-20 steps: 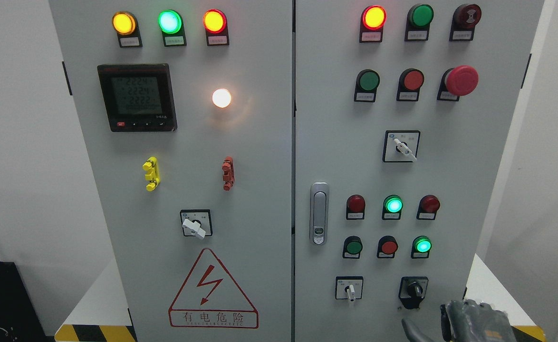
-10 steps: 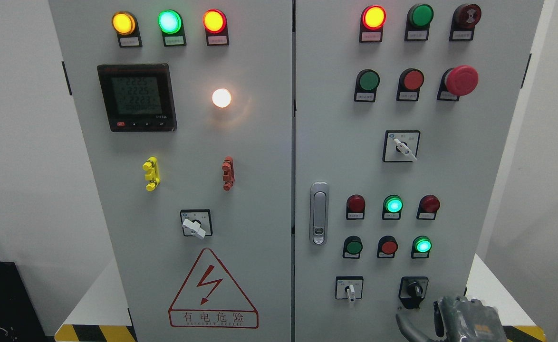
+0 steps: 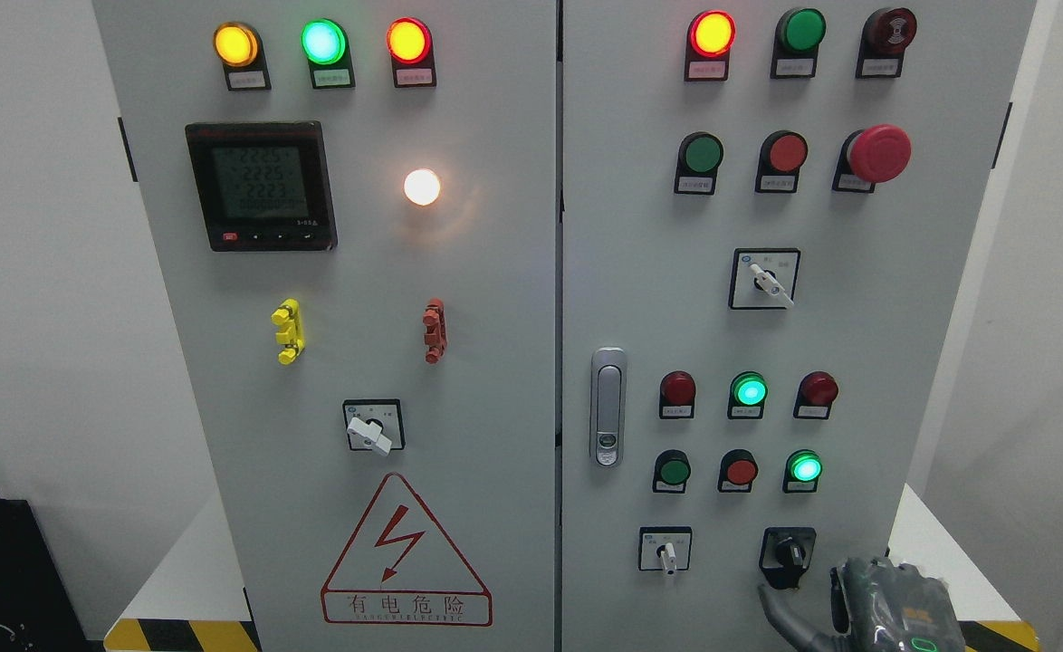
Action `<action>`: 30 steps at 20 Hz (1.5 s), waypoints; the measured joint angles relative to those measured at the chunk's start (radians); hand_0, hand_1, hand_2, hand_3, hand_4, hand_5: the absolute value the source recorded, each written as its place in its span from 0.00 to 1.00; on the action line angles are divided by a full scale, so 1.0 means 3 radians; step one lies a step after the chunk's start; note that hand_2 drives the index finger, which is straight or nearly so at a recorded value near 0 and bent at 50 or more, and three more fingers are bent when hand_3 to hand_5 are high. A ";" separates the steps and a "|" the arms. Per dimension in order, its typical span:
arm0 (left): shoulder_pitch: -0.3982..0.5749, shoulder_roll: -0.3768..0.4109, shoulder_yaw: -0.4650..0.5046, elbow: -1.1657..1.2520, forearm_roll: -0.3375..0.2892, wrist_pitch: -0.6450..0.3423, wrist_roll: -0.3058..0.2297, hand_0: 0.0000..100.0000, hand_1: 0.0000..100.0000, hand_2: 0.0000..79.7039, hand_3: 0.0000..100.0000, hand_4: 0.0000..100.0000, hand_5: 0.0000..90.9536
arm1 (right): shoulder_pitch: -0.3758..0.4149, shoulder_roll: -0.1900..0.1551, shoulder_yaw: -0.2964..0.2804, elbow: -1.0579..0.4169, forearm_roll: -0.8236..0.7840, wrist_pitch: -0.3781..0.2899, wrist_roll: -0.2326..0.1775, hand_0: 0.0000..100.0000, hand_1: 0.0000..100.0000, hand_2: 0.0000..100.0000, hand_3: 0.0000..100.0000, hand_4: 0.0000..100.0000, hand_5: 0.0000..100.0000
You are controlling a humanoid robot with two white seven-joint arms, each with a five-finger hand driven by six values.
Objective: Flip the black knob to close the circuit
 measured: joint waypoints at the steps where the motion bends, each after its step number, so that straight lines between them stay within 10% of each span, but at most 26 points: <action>1: 0.0000 0.0000 0.0000 0.0000 0.0000 0.0000 0.0000 0.00 0.00 0.00 0.05 0.02 0.00 | -0.0008 -0.0001 -0.0001 0.0019 -0.0001 0.0004 0.0000 0.00 0.00 0.88 1.00 0.81 0.86; 30: 0.0000 0.0000 0.0000 0.0000 0.0000 0.0000 0.0000 0.00 0.00 0.00 0.05 0.02 0.00 | -0.0139 -0.0016 -0.0008 0.0211 -0.0028 0.0062 0.0069 0.00 0.00 0.88 1.00 0.83 0.88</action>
